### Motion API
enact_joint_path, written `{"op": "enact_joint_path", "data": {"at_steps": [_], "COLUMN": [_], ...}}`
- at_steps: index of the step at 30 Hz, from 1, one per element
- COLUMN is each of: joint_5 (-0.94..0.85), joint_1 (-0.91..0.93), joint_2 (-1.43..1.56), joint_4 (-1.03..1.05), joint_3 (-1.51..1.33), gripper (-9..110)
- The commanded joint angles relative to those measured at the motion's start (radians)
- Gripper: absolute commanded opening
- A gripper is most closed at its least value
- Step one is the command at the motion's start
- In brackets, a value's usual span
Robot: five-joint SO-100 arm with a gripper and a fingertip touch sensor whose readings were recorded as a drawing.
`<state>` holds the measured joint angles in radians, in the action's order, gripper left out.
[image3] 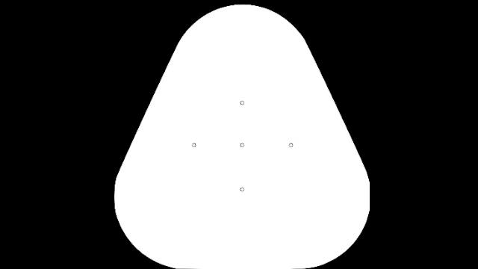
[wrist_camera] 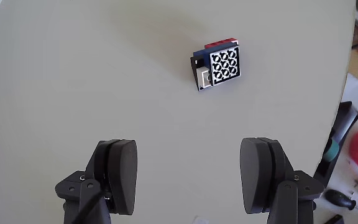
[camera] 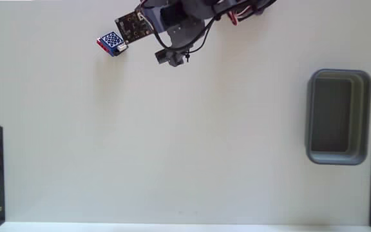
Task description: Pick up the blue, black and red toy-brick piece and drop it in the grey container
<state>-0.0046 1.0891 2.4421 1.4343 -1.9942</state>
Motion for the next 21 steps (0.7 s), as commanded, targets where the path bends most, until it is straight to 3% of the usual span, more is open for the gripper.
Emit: {"op": "enact_joint_path", "data": {"at_steps": [1, 21], "joint_5": [0.005, 0.005], "joint_1": [0.027, 0.044], "joint_2": [0.038, 0.038], "joint_4": [-0.004, -0.004], "joint_3": [-0.005, -0.005], "gripper": [110, 110]}}
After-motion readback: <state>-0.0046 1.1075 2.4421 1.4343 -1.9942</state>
